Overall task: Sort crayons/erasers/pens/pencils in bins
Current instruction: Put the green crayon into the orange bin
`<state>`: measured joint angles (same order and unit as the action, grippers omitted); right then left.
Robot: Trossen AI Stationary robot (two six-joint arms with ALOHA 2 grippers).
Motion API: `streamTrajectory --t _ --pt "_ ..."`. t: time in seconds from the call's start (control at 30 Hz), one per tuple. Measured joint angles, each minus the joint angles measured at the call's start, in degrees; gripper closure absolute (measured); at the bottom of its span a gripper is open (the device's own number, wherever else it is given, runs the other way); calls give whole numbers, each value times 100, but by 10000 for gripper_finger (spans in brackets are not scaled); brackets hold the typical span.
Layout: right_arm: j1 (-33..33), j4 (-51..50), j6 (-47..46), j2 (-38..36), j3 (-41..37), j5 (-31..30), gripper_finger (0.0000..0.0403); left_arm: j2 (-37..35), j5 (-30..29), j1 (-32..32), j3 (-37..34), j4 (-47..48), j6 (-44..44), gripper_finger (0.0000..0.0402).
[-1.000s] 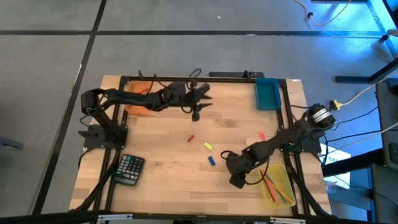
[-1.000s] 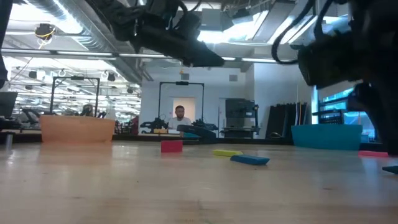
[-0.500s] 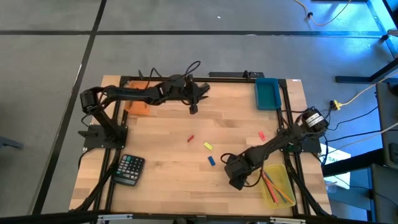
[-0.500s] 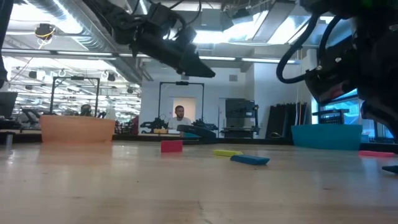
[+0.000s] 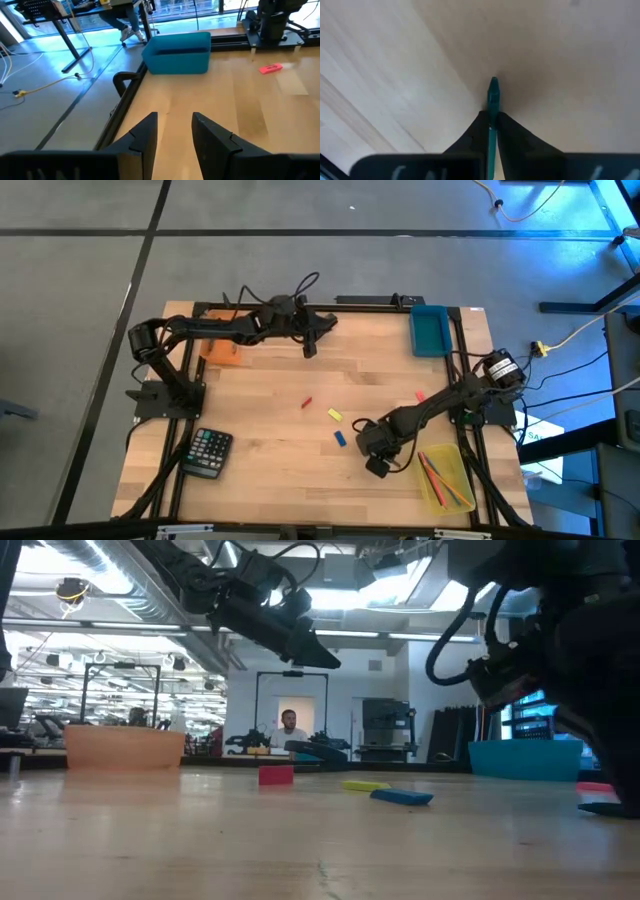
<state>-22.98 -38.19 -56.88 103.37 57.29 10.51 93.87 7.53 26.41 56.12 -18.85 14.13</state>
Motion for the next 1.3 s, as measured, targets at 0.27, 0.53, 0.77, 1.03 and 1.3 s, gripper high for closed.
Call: streamTrajectory --t 0.27,0.53,0.77,1.03,1.3 --pt "350 -72 713 -569 -35 -986 373 -1 2 -106 0 18 0 289" --pt "545 -116 1101 -1513 -24 -2036 369 -1 2 -234 0 20 0 289" --pt "744 123 1772 -2028 -21 -3086 370 -1 300 -324 0 9 6 289" --pt "1265 922 3033 -2067 -17 -3012 367 130 1432 -269 0 -9 197 289" --pt "1450 1209 3586 -2146 -10 -3011 365 712 2626 53 -1 -491 136 289"
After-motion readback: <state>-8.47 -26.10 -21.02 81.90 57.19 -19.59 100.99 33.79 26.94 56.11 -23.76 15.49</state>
